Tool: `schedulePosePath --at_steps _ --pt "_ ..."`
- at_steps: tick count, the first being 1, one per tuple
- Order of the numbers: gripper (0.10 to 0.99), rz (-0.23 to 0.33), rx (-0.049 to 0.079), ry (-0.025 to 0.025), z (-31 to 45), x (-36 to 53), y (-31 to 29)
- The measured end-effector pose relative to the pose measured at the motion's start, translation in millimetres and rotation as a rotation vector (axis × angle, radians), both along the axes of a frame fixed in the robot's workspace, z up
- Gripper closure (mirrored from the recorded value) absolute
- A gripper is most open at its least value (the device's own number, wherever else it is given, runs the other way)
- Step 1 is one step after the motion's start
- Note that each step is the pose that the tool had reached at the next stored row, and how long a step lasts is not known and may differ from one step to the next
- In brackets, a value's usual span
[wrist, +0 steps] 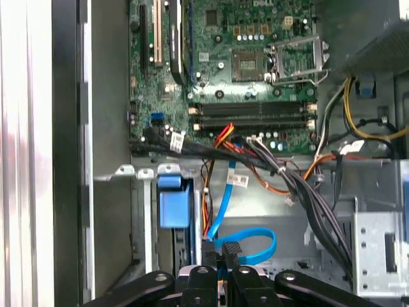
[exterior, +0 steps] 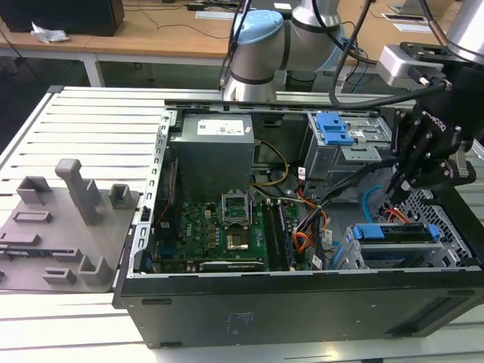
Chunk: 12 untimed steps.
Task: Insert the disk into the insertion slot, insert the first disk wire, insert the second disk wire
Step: 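Insert the second disk wire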
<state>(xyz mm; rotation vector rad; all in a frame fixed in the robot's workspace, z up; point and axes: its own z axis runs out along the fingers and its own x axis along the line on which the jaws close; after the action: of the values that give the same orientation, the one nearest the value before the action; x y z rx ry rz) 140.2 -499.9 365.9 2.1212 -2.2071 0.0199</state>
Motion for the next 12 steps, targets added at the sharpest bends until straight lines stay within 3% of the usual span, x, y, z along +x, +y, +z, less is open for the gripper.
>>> schedulePosePath --at_steps 12 --pt "0.929 0.000 0.000 0.0003 -17.4 3.8 0.0"
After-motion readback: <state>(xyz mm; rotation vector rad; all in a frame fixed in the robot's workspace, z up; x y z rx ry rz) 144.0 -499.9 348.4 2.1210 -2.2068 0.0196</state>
